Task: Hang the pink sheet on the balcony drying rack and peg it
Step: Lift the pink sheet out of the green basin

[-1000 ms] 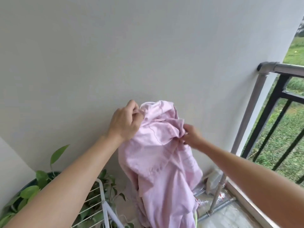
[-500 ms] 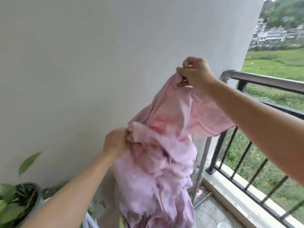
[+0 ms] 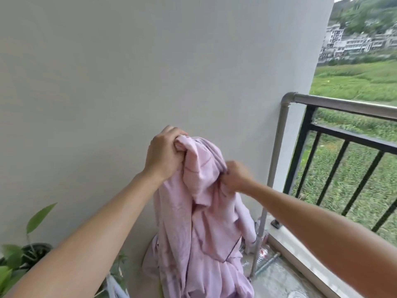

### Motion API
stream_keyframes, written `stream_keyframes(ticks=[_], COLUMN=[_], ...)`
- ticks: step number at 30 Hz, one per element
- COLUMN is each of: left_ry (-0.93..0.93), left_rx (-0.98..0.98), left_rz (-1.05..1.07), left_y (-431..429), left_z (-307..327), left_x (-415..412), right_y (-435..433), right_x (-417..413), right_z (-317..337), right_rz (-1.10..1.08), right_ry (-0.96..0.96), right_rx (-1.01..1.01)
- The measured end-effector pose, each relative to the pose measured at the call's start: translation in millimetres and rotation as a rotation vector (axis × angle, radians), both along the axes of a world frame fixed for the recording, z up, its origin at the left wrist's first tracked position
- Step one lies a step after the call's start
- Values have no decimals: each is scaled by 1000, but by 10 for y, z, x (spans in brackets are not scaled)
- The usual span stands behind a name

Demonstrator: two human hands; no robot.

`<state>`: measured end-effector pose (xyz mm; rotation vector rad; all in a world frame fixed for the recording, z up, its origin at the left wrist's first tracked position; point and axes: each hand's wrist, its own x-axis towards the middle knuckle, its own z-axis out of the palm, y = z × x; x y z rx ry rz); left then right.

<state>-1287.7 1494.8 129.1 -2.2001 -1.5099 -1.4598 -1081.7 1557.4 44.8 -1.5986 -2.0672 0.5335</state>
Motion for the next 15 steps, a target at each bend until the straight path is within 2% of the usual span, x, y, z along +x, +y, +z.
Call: stream_keyframes(ticks=[2,4,6,10,13,15], left_ry=[66,129,109,-111,-403,-549], left_rx=[-36,-113,-219,-386,-561,-583], left_rz=[87,152,163,92,-27,-90], left_y=[-37,-85,-148,-76,68,214], left_z=[-122,-344,-539,-939,-1124,-1072], left_x=[-197,-280,-164,258,605,772], right_y=[123,149,95,-16,1,43], right_x=[171,280,272,160,327,569], right_z=[364,811,1237,1968,2370,2584], right_rz=[-91,-61,2,9,-36,-95], right_ry=[209,459,569,727,875,871], right_rx=[110,208,289,433,484,512])
